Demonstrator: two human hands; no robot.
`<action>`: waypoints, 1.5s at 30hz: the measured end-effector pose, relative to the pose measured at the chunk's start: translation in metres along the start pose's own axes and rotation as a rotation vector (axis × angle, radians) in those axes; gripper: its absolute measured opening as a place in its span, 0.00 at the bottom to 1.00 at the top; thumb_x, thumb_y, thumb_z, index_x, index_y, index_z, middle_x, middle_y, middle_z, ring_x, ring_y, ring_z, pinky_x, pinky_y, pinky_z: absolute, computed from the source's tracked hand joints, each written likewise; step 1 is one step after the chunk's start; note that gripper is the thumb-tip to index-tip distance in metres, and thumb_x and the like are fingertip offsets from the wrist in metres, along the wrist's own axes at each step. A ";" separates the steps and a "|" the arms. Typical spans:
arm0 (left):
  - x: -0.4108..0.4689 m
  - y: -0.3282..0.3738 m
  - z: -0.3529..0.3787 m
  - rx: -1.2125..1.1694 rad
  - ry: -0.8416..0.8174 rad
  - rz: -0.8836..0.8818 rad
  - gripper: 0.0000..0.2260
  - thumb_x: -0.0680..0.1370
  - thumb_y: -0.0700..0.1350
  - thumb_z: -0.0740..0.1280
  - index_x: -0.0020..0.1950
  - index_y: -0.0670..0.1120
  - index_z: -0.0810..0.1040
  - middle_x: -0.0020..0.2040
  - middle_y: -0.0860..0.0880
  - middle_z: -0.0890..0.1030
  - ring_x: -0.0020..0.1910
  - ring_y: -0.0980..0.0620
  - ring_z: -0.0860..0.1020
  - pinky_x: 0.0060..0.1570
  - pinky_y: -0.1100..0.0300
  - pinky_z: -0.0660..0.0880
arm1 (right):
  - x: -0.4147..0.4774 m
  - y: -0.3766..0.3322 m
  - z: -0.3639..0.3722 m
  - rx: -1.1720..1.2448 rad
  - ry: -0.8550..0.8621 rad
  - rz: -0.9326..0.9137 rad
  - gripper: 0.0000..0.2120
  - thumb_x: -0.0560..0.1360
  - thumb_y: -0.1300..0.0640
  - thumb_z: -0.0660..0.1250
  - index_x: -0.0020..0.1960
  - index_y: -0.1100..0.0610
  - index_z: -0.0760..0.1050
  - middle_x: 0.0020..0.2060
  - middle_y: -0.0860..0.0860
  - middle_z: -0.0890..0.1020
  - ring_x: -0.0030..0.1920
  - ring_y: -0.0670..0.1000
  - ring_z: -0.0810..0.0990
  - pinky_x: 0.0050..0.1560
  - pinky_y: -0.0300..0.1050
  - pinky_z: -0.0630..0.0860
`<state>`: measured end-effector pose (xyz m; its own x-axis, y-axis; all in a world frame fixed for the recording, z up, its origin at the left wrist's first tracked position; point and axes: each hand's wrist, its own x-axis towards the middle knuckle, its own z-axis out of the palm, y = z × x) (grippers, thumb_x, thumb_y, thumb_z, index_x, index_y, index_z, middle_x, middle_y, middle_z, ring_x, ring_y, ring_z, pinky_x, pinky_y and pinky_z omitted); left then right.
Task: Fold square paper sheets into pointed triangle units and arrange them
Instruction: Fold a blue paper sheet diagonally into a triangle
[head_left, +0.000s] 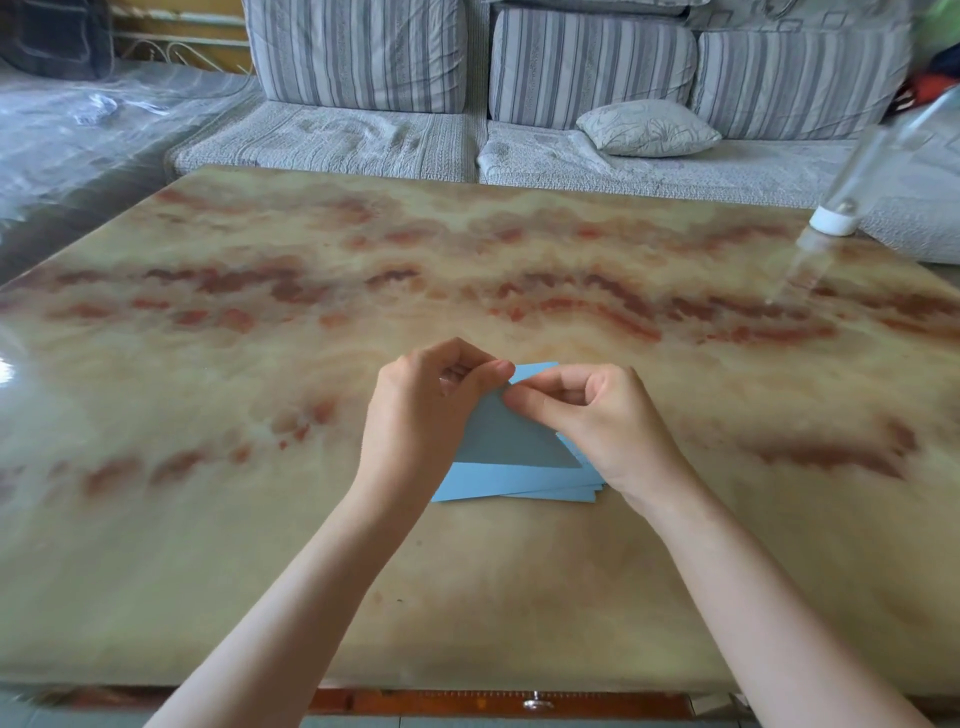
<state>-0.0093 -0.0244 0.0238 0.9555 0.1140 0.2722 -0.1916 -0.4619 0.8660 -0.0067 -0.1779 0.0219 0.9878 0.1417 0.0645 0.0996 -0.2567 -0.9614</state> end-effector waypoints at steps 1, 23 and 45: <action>0.001 -0.001 -0.002 -0.006 0.029 -0.010 0.10 0.73 0.50 0.72 0.33 0.59 0.77 0.29 0.67 0.77 0.32 0.69 0.74 0.33 0.75 0.66 | 0.000 0.001 -0.002 0.005 0.002 0.012 0.04 0.71 0.56 0.74 0.40 0.56 0.84 0.35 0.48 0.85 0.38 0.43 0.81 0.43 0.34 0.72; 0.009 -0.007 -0.009 -0.088 0.053 -0.095 0.08 0.72 0.51 0.73 0.33 0.55 0.79 0.29 0.60 0.78 0.28 0.62 0.73 0.26 0.72 0.64 | -0.005 -0.001 -0.008 0.050 0.004 0.049 0.17 0.64 0.46 0.73 0.47 0.55 0.81 0.38 0.55 0.84 0.36 0.46 0.79 0.37 0.40 0.75; 0.005 -0.020 -0.040 -0.418 -0.278 -0.373 0.07 0.77 0.37 0.67 0.53 0.38 0.81 0.41 0.42 0.85 0.40 0.53 0.85 0.38 0.65 0.80 | 0.001 0.003 -0.017 0.096 0.069 0.136 0.02 0.71 0.62 0.73 0.43 0.59 0.80 0.33 0.53 0.85 0.31 0.49 0.82 0.30 0.38 0.77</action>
<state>-0.0098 0.0204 0.0241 0.9869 -0.0578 -0.1506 0.1481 -0.0455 0.9879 -0.0029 -0.1947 0.0232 0.9976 0.0451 -0.0524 -0.0437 -0.1765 -0.9833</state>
